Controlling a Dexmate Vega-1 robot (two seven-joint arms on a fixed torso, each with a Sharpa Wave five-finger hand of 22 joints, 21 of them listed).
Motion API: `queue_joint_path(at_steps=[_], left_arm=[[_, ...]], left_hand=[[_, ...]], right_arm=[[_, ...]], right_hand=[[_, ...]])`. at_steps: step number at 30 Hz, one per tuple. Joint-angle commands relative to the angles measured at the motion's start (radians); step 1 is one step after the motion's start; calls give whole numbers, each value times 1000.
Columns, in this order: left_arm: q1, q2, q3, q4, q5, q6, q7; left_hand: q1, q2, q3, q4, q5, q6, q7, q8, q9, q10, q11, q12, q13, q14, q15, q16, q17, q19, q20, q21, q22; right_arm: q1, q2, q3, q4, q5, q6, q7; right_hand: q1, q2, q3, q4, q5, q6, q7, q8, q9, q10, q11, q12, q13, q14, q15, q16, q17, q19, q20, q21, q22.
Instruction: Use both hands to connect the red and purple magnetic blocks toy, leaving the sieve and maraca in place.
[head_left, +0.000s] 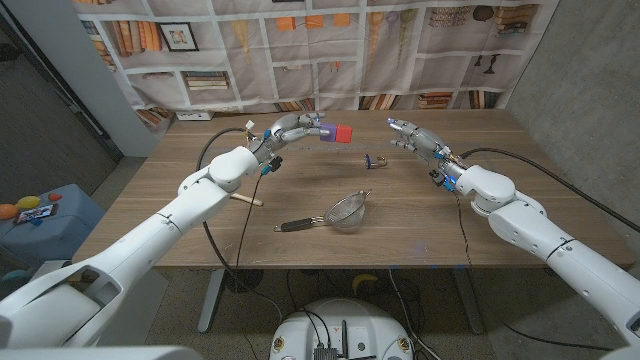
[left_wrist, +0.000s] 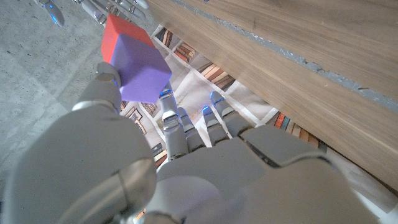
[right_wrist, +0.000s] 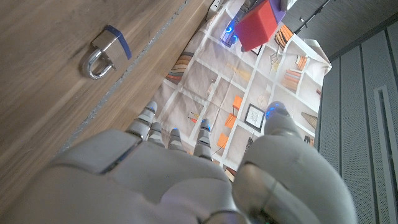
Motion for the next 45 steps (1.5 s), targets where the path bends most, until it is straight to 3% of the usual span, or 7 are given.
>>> queue_joint_path(at_steps=[1, 11, 16, 25, 31, 34, 45], left_arm=[[-21, 58, -11, -55, 54, 64, -1], [-53, 96, -1, -82, 127, 124, -4], [-63, 118, 1, -105, 154, 163, -14], [-66, 163, -13, -155, 181, 247, -23], [-104, 209, 20, -203, 263, 335, -69], [-124, 210, 31, -196, 269, 338, -102], [-189, 227, 90, -212, 373, 408, -195]], left_hand=[[68, 64, -3, 2, 7, 81, -72, 0, 2, 6, 0, 2, 3, 9, -27, 1, 3, 12, 1, 7, 3], [70, 64, -3, 2, 8, 77, -69, -3, 2, 6, 4, 2, 3, 11, -25, 1, 3, 15, 2, 7, 2], [71, 65, -4, 2, 8, 76, -69, -4, 2, 6, 6, 1, 3, 11, -24, 1, 3, 18, 4, 8, 2], [72, 66, -4, 2, 8, 75, -71, -5, 2, 7, 3, 2, 3, 13, -25, 1, 3, 22, 3, 8, 2], [71, 65, -6, 3, 7, 75, -70, -5, 2, 7, 3, 1, 3, 12, -25, 1, 3, 23, 2, 7, 2], [71, 65, -6, 4, 7, 73, -71, -6, 2, 5, 5, 1, 3, 15, -27, 2, 3, 24, 1, 8, 2], [70, 71, -7, 5, 7, 76, -70, -6, 2, 1, 5, 0, 3, 21, -33, 2, 3, 26, 1, 7, 3]], right_arm=[[-33, 14, 22, 20, 19, 39, -19], [-64, 44, 42, 49, 52, 88, -29], [-84, 102, 72, 87, 132, 161, -2], [-84, 125, 76, 110, 147, 173, -4], [-84, 135, 77, 110, 152, 156, -27], [-68, 146, 74, 141, 175, 168, 19], [-45, 154, 64, 171, 170, 149, 21]], right_hand=[[-12, 1, -4, 3, -3, -11, -2, -8, -2, 4, -9, 11, 0, 1, -13, 9, 1, -1, -9, 3, 1], [-36, 23, -5, 15, 2, -1, -10, -17, -9, 23, -10, 14, -4, 6, -38, 12, 1, -11, -31, -1, 1], [-46, 30, -6, 18, 4, 9, -10, -19, -12, 33, -11, 16, -6, 9, -49, 13, 1, -11, -42, -1, 1], [-60, 45, -6, 21, 5, 38, -16, -19, -16, 56, -15, 21, -10, 20, -60, 16, -1, -1, -55, 2, 1], [-84, 60, -10, 28, 2, 66, -25, -24, -22, 90, -30, 27, -18, 44, -91, 24, -4, 17, -87, 5, -1], [-91, 64, -12, 28, 2, 68, -27, -29, -24, 102, -35, 29, -21, 48, -98, 24, -7, 27, -97, 7, -1], [-91, 67, -11, 23, 3, 69, -30, -38, -27, 108, -41, 25, -27, 45, -106, 19, -13, 27, -102, 4, -2]])
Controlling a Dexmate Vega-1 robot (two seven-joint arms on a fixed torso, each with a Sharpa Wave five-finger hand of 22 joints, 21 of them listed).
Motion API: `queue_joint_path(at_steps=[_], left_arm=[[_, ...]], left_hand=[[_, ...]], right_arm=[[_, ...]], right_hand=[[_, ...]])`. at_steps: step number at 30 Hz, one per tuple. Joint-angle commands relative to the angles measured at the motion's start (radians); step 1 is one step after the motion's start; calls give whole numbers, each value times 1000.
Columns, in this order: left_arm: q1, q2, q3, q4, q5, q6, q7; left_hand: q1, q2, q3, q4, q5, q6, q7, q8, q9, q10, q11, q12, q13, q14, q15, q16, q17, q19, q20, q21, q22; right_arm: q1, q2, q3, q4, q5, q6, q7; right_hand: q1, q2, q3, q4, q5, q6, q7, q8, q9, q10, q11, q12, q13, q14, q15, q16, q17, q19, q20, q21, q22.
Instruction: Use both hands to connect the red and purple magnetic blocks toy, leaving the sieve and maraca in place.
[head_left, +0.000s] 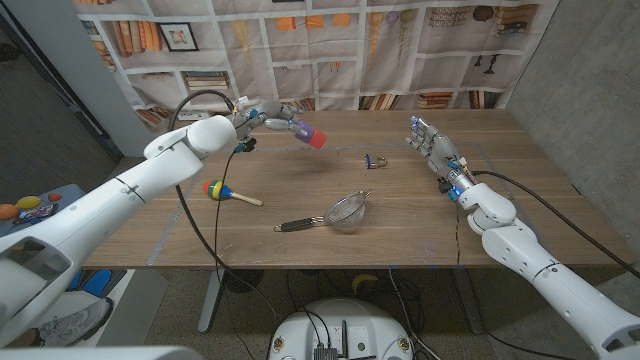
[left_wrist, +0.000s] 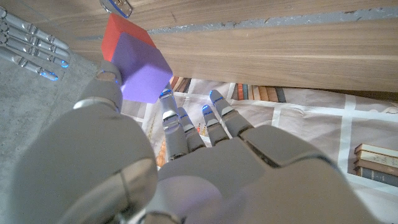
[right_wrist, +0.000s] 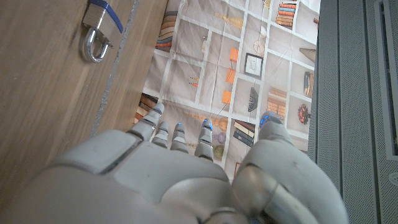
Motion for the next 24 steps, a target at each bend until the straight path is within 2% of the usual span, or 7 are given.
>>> queue_joint_path(at_steps=[1, 13, 24], left_arm=[[-64, 28, 52, -25, 103, 86, -91], [-88, 38, 84, -47, 221, 132, -119], [-132, 39, 121, -50, 324, 164, -198]], left_hand=[[51, 66, 1, 4, 3, 76, -70, 10, 2, -2, 2, 0, 3, 6, -30, 2, 3, 8, 0, 3, 3], [53, 66, 1, 3, 3, 77, -74, 9, 1, 0, 0, 1, 3, 8, -33, 2, 3, 13, 1, 4, 3], [55, 64, 0, 2, 3, 76, -78, 9, 1, -1, -1, 0, 3, 10, -33, 2, 3, 16, 1, 4, 3]], right_arm=[[22, 14, -8, 35, 7, -14, 9], [38, 24, -12, 59, 3, -15, 11], [49, 32, -21, 71, 3, -29, 11]], right_hand=[[-6, 3, 3, 1, 3, 11, -5, -6, -1, 10, 0, 1, 1, -5, -7, 4, 0, -1, -7, 0, 3], [-5, 5, 4, -5, 5, 21, -7, -10, -3, 14, -2, -3, -4, -3, -10, 1, -6, 0, -10, -2, 3], [-5, 7, 5, -9, 6, 27, -7, -14, -3, 17, -5, -5, -7, -1, -11, -1, -10, 1, -11, -3, 3]])
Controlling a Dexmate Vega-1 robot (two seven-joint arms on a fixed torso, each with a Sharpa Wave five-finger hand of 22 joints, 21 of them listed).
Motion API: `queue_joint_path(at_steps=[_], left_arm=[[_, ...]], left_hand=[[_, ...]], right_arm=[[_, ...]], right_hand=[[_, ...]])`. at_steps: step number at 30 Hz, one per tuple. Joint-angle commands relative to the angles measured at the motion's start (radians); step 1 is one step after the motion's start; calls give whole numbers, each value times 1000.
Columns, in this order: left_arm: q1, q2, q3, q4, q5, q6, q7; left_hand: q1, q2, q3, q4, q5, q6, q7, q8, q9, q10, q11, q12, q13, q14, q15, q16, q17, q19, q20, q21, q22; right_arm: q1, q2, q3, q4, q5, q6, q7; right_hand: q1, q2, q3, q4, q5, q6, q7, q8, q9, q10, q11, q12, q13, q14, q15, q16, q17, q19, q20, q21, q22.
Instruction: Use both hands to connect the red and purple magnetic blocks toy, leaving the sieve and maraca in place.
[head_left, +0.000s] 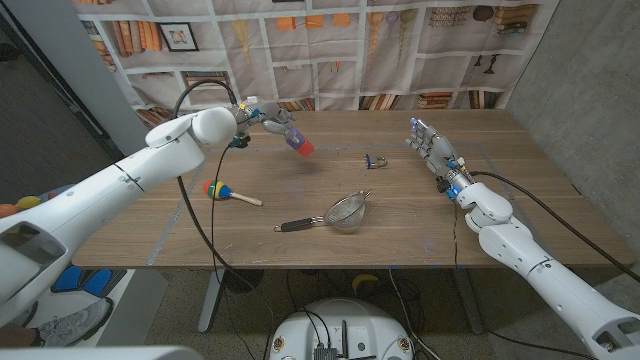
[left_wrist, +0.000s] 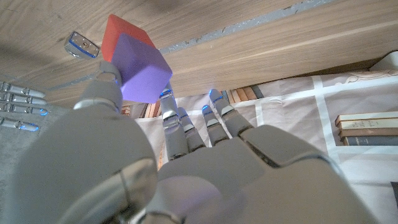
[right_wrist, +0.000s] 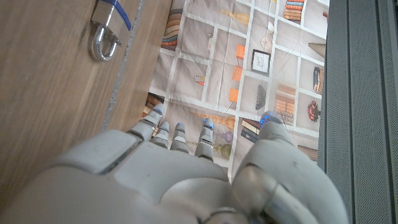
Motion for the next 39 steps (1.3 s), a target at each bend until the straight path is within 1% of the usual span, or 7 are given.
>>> queue_joint_path(at_steps=[1, 4, 8, 17, 27, 33, 39], left_arm=[[-41, 1, 37, -8, 116, 43, -72], [-49, -1, 44, -7, 140, 52, -88], [-65, -4, 73, -13, 210, 70, -113], [-70, -18, 109, -20, 335, 94, -150], [-65, -44, 122, -7, 393, 87, -188], [-76, -59, 139, 13, 431, 62, -216], [-74, -75, 146, 34, 454, 37, -215]], left_hand=[[59, 59, 0, 1, 7, 79, -80, 6, 6, -1, -3, 0, 3, 10, -35, 2, 3, 6, -1, 4, 3], [60, 58, 0, 1, 7, 80, -79, 6, 6, 0, -4, 0, 3, 11, -35, 2, 3, 7, -1, 4, 3], [61, 57, 0, 1, 7, 80, -80, 6, 5, -1, -5, 0, 3, 11, -36, 2, 3, 8, -1, 4, 3], [62, 55, -1, 0, 7, 79, -85, 6, 5, 0, -6, 1, 3, 12, -37, 2, 3, 10, 0, 4, 2], [64, 54, -2, 0, 7, 80, -87, 5, 5, 2, -8, 1, 3, 14, -38, 2, 3, 11, -1, 3, 2], [65, 54, -2, 0, 7, 80, -87, 6, 5, 0, -8, 0, 3, 14, -39, 1, 3, 11, 0, 3, 2], [65, 54, -3, 1, 8, 81, -88, 6, 5, 1, -8, 1, 3, 15, -40, 1, 3, 11, 0, 3, 3]], right_arm=[[14, 11, -10, 19, 0, -15, 2], [18, 10, -12, 20, -5, -16, 3], [18, 14, -13, 21, -7, -11, 1], [14, 27, -12, 33, -1, 4, 3], [4, 20, -10, 18, -1, 4, 0], [-2, 21, -7, 15, 7, 4, 4], [-2, 21, -7, 13, 7, 6, 5]], right_hand=[[-5, 8, 1, -5, 6, 11, -2, -3, 1, 2, 1, -1, 2, -5, -8, -1, 1, 6, -6, -3, 3], [-5, 10, 1, -7, 6, 13, -2, -5, 1, 4, 1, -2, 1, -7, -6, -2, 0, 6, -6, -3, 3], [-5, 11, 2, -8, 6, 14, -3, -7, 1, 4, 0, -3, 0, -7, -4, -3, -1, 4, -3, -4, 3], [-6, 15, 2, -10, 6, 17, -4, -12, 0, 7, -2, -5, -3, -7, -8, -5, -5, 4, -4, -5, 3], [-7, 19, 3, -13, 6, 21, -5, -16, 0, 8, -1, -8, -5, -4, -7, -5, -8, 5, -5, -5, 3], [-7, 22, 4, -14, 7, 23, -5, -18, 0, 11, -2, -9, -5, -4, -7, -6, -10, 6, -4, -5, 3], [-7, 24, 5, -15, 7, 27, -5, -19, 0, 11, -3, -10, -6, -4, -8, -7, -12, 6, -5, -6, 3]])
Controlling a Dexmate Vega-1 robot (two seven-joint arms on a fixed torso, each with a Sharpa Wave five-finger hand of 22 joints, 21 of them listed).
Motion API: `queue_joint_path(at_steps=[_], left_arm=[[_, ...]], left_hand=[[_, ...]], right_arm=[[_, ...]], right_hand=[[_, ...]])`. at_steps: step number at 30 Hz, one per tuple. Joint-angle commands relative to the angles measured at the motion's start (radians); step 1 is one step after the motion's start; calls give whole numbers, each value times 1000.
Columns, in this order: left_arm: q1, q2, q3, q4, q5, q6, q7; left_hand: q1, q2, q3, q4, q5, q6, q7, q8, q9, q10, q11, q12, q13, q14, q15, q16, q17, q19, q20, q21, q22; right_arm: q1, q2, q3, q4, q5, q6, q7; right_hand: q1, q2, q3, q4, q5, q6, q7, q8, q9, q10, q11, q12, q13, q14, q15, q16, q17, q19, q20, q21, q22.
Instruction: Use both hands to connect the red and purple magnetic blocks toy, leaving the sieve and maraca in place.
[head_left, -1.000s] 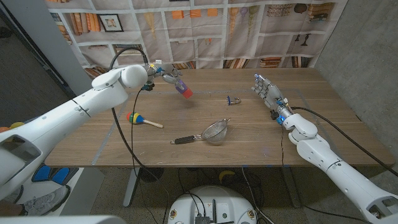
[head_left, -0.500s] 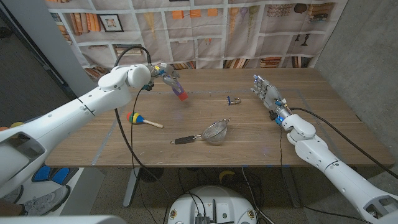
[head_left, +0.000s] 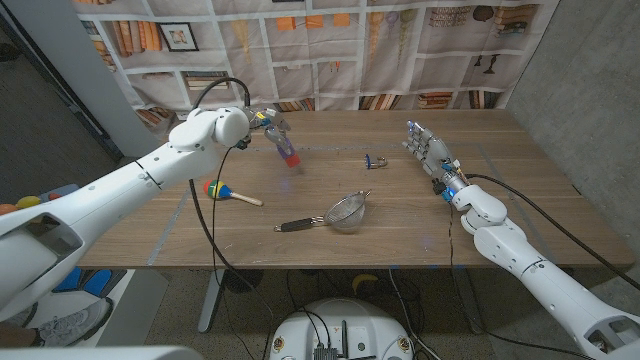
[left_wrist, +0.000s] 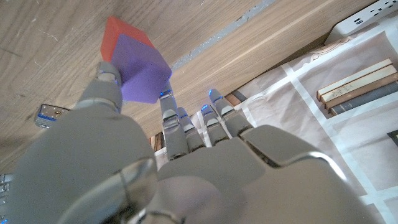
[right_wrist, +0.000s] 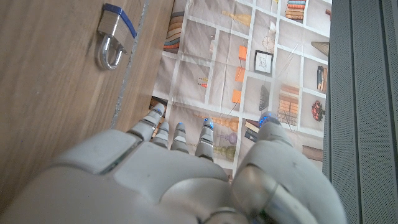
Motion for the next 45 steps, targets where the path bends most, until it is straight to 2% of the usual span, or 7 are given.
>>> queue_joint_path(at_steps=[1, 18, 33, 45], left_arm=[[-5, -32, 25, 35, 77, -41, -30], [-15, -64, 49, 66, 168, -72, -74], [5, -98, 57, 108, 195, -80, -41], [12, -106, 66, 126, 221, -85, -23]], left_hand=[[64, 56, 4, 2, 4, 82, -88, 6, 4, 1, -8, 1, 3, 11, -44, 1, 3, 12, 0, 3, 3], [64, 54, 2, 3, 4, 76, -97, 4, 4, -1, -9, 0, 3, 11, -45, 1, 3, 10, 0, 1, 3], [65, 53, 1, 4, 4, 71, -97, 2, 3, -5, -9, -2, 3, 14, -49, 1, 3, 11, -1, 1, 3], [65, 52, -1, 4, 4, 72, -97, 2, 3, -5, -12, -1, 3, 15, -53, 1, 3, 12, -3, 1, 3]], right_arm=[[-7, -2, 4, -7, 6, 5, 4], [-29, -8, 8, -33, 3, 2, -17], [-47, -11, 12, -51, 3, 0, -35], [-43, -7, 11, -45, 2, 2, -37]], right_hand=[[4, 13, 5, -7, 7, 10, -1, -4, 0, 5, 4, -3, 3, -5, -8, 0, 2, 5, -5, -1, 3], [3, 19, 7, -10, 7, 15, -3, -10, 0, 7, 4, -7, 1, -5, -5, -2, -3, 5, -3, -2, 3], [2, 24, 8, -13, 7, 20, -3, -15, 0, 10, 5, -10, -1, -3, -2, -3, -7, 6, 1, -2, 3], [0, 27, 8, -15, 7, 23, -3, -19, 0, 11, 1, -12, -1, 0, -2, -3, -10, 7, 1, -2, 3]])
